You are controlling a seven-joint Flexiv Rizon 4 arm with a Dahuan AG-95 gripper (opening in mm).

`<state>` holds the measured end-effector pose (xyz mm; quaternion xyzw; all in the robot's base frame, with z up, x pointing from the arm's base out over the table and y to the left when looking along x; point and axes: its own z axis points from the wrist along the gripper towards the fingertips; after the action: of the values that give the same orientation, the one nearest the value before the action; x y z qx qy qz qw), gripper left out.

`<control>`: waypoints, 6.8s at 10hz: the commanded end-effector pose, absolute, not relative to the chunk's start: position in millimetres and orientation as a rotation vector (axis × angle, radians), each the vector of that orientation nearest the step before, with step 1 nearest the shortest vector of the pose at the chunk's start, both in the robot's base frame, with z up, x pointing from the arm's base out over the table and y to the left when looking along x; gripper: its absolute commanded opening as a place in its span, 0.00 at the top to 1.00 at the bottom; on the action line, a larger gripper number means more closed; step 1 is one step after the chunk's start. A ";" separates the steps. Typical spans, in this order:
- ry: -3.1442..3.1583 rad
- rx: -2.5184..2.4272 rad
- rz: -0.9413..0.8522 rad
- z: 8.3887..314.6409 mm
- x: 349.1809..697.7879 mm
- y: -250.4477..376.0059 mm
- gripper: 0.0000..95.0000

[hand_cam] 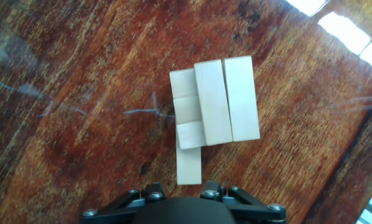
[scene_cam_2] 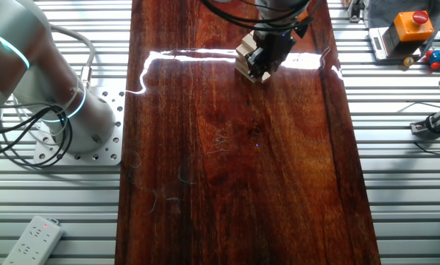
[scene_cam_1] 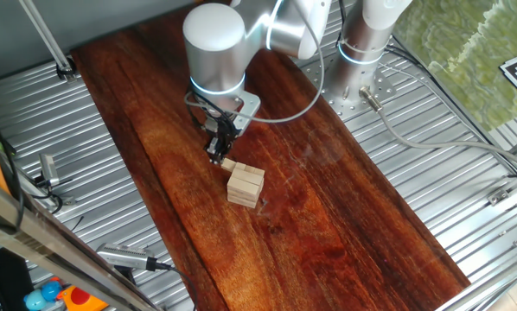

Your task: Play Jenga

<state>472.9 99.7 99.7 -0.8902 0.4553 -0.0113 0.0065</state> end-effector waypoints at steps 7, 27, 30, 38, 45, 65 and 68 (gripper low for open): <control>1.394 -2.793 -0.058 86.7 476.6 105.1 0.60; 1.362 -2.808 -0.066 74.8 478.6 109.9 0.40; 1.365 -2.806 -0.067 74.4 478.6 109.9 0.40; 1.356 -2.809 -0.071 72.4 479.0 111.1 0.60; 1.369 -2.802 -0.065 72.4 479.0 111.1 0.80; 1.357 -2.784 -0.072 73.1 478.9 111.1 1.00; 1.358 -2.780 -0.071 73.1 478.9 111.1 1.00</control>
<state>478.9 111.0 73.1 -0.8984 0.4381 -0.0229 0.0227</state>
